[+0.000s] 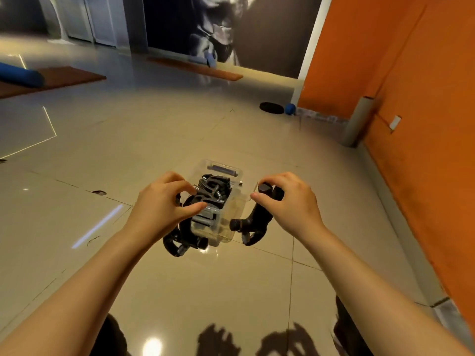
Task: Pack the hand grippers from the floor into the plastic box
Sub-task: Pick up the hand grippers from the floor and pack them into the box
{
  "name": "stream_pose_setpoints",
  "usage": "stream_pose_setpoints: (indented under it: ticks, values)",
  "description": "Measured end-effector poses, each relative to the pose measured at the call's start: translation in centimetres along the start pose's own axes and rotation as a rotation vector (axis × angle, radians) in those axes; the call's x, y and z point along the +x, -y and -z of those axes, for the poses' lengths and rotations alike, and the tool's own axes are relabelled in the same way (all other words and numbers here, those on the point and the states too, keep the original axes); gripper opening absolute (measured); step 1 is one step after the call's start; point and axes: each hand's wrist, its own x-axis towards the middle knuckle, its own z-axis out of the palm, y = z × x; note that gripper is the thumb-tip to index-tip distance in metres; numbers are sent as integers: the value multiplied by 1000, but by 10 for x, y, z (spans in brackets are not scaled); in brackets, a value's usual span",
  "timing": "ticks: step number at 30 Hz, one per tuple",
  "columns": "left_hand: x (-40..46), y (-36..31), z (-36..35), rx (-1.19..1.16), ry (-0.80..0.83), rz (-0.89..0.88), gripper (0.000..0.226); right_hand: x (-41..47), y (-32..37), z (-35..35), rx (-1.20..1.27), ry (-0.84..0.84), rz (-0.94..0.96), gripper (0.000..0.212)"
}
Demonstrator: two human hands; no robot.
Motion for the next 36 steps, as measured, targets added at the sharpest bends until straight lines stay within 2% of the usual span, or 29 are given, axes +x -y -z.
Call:
stream_pose_setpoints:
  ticks: [5,11,16,21,26,32,36]
  values:
    - [41,13,-45,49,29,49,29,36,-62,-26,-19,28,-64,15]
    - [74,19,-80,-18,7,183,33,75,-106,-30,-13,128,-116,13]
    - [98,23,-79,14,-38,235,32,122,-116,-45,-2,204,-69,15]
    - [106,21,-65,145,-76,246,42,172,-112,-70,-85,263,11,20]
    - [98,27,-60,245,-137,394,39,202,-108,-93,-85,391,103,22]
    - [123,13,-98,316,-216,491,34,226,-152,-117,-45,575,140,24]
    - [154,12,-153,260,-241,612,36,262,-193,-138,-22,687,185,28]
